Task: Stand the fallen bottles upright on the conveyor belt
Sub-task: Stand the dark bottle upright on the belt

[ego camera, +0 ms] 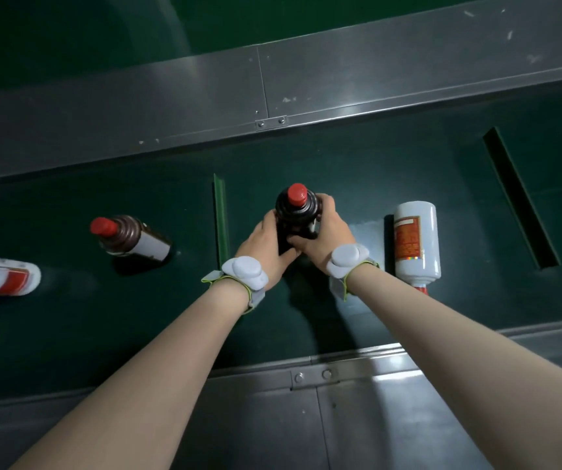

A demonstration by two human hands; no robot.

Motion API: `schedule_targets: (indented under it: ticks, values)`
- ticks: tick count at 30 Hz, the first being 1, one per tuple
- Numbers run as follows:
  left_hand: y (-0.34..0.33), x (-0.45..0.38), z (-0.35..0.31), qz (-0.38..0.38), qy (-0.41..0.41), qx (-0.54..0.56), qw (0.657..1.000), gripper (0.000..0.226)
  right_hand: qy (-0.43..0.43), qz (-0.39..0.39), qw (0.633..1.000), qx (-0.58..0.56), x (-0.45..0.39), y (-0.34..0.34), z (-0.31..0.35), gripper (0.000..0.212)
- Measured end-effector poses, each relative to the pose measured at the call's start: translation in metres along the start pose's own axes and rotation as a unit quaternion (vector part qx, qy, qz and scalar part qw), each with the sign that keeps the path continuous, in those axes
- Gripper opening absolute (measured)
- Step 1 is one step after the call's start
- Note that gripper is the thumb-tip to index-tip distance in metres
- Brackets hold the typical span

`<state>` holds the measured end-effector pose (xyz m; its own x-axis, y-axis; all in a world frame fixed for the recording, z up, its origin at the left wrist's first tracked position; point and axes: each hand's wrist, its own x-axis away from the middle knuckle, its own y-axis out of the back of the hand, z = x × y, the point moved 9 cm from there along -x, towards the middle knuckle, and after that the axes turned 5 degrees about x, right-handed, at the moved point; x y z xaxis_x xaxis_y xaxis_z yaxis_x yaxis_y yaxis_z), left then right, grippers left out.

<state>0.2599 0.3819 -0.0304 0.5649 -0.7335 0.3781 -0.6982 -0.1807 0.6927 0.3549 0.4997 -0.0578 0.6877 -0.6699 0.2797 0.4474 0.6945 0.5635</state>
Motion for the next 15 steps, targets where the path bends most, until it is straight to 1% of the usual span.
schedule_targets:
  ticks: [3,8,11,13,15]
  values:
    - [0.005,0.008,-0.001,-0.012,-0.007,-0.017,1.0,0.082,0.007,-0.007,1.0,0.021,0.009,0.006,-0.002,0.079]
    - [0.001,0.028,-0.007,-0.018,-0.008,0.018,1.0,0.078,0.007,-0.035,0.998,0.052,0.04,0.025,0.001,0.064]
    - [-0.004,0.046,-0.013,-0.028,-0.011,0.037,0.999,0.078,0.013,-0.024,0.997,0.079,0.061,0.034,0.008,0.056]
    - [-0.009,0.062,-0.017,-0.035,-0.023,0.05,0.998,0.076,0.019,-0.012,0.993,0.118,0.076,0.044,0.014,0.055]
    - [-0.018,0.071,-0.023,-0.031,-0.027,0.056,0.998,0.073,0.025,-0.011,0.983,0.18,0.083,0.063,0.012,0.052]
